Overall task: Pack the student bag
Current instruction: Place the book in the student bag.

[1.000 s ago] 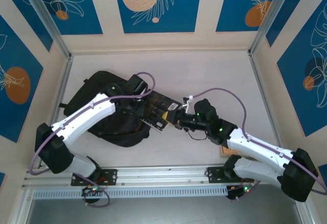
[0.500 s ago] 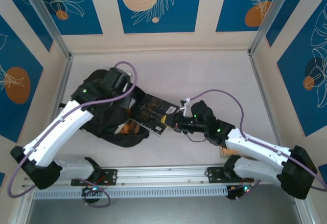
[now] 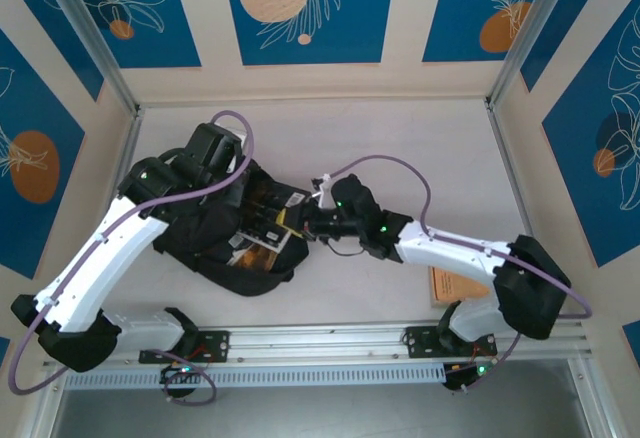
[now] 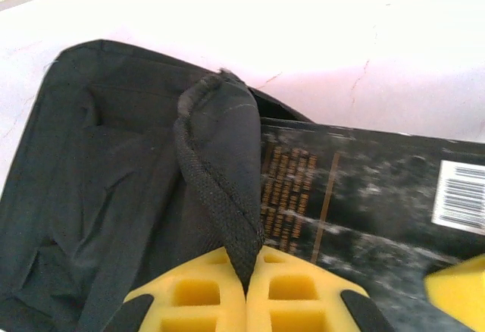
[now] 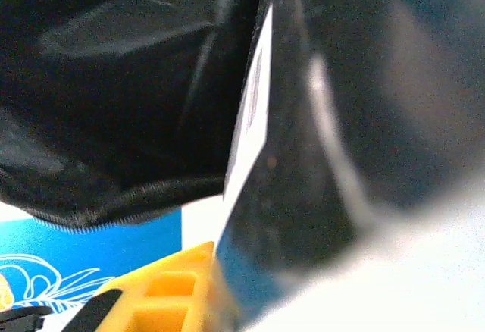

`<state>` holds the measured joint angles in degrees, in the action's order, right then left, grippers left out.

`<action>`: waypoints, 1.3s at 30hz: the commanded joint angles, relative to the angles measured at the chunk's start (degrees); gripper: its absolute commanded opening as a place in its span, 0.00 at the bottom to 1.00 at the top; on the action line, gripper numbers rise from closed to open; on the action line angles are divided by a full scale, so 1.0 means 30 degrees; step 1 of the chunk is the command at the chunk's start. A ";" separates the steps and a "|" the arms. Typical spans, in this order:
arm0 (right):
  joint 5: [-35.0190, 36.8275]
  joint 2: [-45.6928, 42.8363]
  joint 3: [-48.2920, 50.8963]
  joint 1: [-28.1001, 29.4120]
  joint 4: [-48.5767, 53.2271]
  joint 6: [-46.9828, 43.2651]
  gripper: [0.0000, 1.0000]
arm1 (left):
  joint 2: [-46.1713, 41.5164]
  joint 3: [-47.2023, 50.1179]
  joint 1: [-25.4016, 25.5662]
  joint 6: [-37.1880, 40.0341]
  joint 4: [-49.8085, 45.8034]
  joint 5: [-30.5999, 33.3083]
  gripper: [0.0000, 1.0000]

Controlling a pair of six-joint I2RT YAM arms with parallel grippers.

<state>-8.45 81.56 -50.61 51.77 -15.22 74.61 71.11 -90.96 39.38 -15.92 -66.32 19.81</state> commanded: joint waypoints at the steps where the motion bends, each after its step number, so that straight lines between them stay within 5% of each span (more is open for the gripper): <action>1: -0.0831 0.1038 -0.1651 0.0205 -0.2301 0.0113 0.00 | -0.0098 -0.1461 -0.0005 0.0335 0.1271 -0.0407 0.00; 11: 0.0942 0.5916 -0.3527 0.0983 -0.4967 -0.0244 0.01 | 0.0716 -0.2735 -0.0090 -0.0075 0.1825 -0.1476 0.00; 21: 0.1167 1.0264 -0.8895 0.1144 -0.1514 -0.1784 0.39 | 0.1927 -0.1992 -0.1877 -0.1950 0.3391 -0.5014 0.00; 28: 0.3955 0.5960 -0.6645 0.1067 0.4416 -0.5799 0.65 | 0.1811 0.0204 -0.4613 -0.3248 0.5202 -0.7307 0.00; 34: 0.4537 0.1007 -0.2043 0.0433 0.6095 -0.6482 0.63 | 0.2908 0.0963 -0.4959 -0.3642 0.6552 -0.8560 0.00; 39: 0.6585 -0.4052 0.1369 -0.0937 0.9363 -0.6018 0.50 | 0.4440 0.1171 -0.4882 -0.4424 0.7792 -1.0732 0.00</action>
<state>6.31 74.65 -50.00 51.42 3.97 57.23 82.28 -88.29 25.06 -26.94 -49.43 -6.22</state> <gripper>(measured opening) 0.507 0.040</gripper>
